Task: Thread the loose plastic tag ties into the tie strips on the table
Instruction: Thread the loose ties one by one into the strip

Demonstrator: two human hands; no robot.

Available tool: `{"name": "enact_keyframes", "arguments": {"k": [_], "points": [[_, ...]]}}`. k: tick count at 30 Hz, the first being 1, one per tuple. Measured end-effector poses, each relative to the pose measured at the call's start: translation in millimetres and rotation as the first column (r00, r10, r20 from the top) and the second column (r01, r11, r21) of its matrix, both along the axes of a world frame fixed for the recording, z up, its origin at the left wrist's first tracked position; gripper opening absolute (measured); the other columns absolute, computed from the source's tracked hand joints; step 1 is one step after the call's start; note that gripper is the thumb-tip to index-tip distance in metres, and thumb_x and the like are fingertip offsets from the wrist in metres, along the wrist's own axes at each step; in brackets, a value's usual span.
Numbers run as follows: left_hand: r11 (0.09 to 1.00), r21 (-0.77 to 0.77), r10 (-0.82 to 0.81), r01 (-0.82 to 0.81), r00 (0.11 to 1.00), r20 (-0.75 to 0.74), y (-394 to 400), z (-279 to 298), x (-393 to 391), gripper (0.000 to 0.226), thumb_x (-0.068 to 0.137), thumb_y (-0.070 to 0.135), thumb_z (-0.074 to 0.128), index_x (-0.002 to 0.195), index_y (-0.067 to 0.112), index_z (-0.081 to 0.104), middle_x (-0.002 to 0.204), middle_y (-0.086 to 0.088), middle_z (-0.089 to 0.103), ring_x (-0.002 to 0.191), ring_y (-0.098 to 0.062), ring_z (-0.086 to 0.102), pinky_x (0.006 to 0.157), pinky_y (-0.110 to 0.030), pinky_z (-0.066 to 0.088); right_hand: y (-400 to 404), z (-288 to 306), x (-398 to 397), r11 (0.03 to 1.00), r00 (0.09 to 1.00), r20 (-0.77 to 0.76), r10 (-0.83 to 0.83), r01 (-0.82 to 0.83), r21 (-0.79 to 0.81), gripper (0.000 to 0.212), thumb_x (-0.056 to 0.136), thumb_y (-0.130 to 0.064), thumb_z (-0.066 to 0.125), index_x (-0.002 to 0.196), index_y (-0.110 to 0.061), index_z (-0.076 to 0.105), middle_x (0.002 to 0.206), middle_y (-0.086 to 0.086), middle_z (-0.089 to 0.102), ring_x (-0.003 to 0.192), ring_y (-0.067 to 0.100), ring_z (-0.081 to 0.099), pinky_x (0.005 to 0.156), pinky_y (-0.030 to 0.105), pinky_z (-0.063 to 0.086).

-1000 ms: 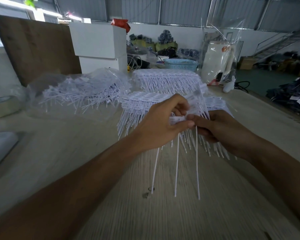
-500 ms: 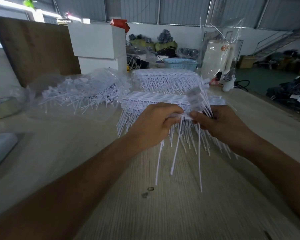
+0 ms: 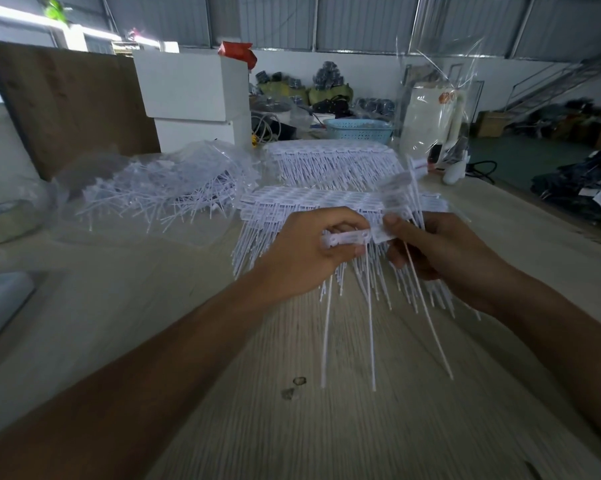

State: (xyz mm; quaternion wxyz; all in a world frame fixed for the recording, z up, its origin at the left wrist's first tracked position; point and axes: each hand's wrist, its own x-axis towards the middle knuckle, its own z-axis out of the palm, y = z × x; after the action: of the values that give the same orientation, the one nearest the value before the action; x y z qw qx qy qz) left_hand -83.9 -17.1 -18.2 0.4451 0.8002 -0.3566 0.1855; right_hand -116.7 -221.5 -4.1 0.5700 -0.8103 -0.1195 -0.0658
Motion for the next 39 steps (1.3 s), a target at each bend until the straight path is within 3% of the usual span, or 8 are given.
{"name": "enact_keyframes", "arguments": {"k": [3,8,14,19,23,27,33,39], "points": [[0.999,-0.035,0.012,-0.013,1.0,-0.011,1.9,-0.1,1.3,0.025,0.079,0.009,0.082,0.102,0.015,0.075,0.088,0.011,0.071,0.083,0.005,0.064,0.074,-0.006,0.043,-2.8,1.1,1.5,0.998,0.995,-0.095,0.015,-0.008,0.069,0.048,0.086,-0.042,0.069,0.084,0.005,0.067,0.065,0.013,0.056,0.046,0.011,0.032,0.041,0.021,0.026],[1.0,-0.017,0.013,-0.012,1.0,0.023,1.0,0.2,1.6,0.026,0.077,0.01,0.084,0.102,0.016,0.076,0.093,0.006,0.073,0.084,-0.004,0.065,0.075,-0.013,0.046,-6.3,2.0,1.6,0.999,0.983,-0.178,0.039,-0.033,0.037,0.027,0.084,-0.041,0.073,0.078,-0.014,0.074,0.057,0.0,0.053,0.043,0.007,0.036,0.041,0.019,0.025],[0.953,0.299,-0.019,-0.038,0.982,0.186,6.2,-8.0,9.3,0.027,0.083,0.012,0.078,0.11,0.012,0.076,0.097,-0.001,0.07,0.092,-0.006,0.049,0.079,-0.026,0.039,-7.0,1.1,1.2,0.974,0.994,-0.096,-0.058,0.035,-0.226,0.038,0.093,-0.041,0.065,0.07,-0.011,0.063,0.054,-0.005,0.05,0.044,0.006,0.038,0.043,0.019,0.03],[0.997,0.075,-0.01,0.002,0.995,0.103,-1.2,-6.3,3.6,0.022,0.081,0.018,0.081,0.102,0.019,0.073,0.09,0.014,0.069,0.083,0.008,0.061,0.075,-0.006,0.041,-1.9,-1.9,-0.3,0.992,0.998,-0.046,-0.034,0.028,-0.126,0.04,0.102,-0.041,0.05,0.071,-0.015,0.047,0.053,0.005,0.052,0.044,0.016,0.044,0.044,0.028,0.037],[0.995,0.047,0.075,-0.083,0.986,0.152,-2.9,-5.8,0.3,0.02,0.082,0.025,0.08,0.1,0.024,0.07,0.092,0.015,0.069,0.09,-0.002,0.058,0.078,-0.017,0.043,3.1,-4.3,-2.1,0.998,1.0,-0.012,-0.017,0.016,-0.063,0.04,0.1,-0.046,0.052,0.071,-0.017,0.049,0.051,0.009,0.047,0.04,0.018,0.035,0.038,0.024,0.03],[0.995,0.047,0.076,-0.087,0.976,0.204,-5.1,-6.7,-2.1,0.019,0.08,0.022,0.081,0.095,0.018,0.071,0.091,0.01,0.068,0.09,-0.012,0.057,0.08,-0.028,0.043,6.5,-3.7,-1.9,0.999,0.99,-0.135,-0.033,0.033,-0.005,0.042,0.091,-0.056,0.056,0.069,-0.02,0.056,0.053,-0.003,0.035,0.045,0.01,0.027,0.042,0.023,0.022],[0.999,-0.017,0.046,-0.044,0.98,0.194,-9.2,-7.3,-4.8,0.025,0.076,0.017,0.084,0.088,0.01,0.064,0.085,0.006,0.063,0.081,-0.008,0.056,0.07,-0.015,0.04,9.8,-4.1,-4.3,0.993,0.967,-0.23,0.11,-0.1,0.056,0.045,0.086,-0.058,0.063,0.055,-0.029,0.047,0.056,-0.008,0.025,0.048,0.008,0.019,0.042,0.019,0.022],[1.0,0.02,0.008,-0.011,0.993,0.116,-0.7,-4.4,0.3,0.02,0.094,0.012,0.064,0.114,0.015,0.063,0.106,0.006,0.066,0.094,-0.008,0.061,0.084,-0.024,0.051,2.6,-1.2,2.6,0.983,0.981,-0.194,0.017,0.019,0.183,0.04,0.092,-0.048,0.063,0.061,-0.023,0.065,0.053,-0.009,0.027,0.044,0.009,0.02,0.041,0.021,0.02]]}}
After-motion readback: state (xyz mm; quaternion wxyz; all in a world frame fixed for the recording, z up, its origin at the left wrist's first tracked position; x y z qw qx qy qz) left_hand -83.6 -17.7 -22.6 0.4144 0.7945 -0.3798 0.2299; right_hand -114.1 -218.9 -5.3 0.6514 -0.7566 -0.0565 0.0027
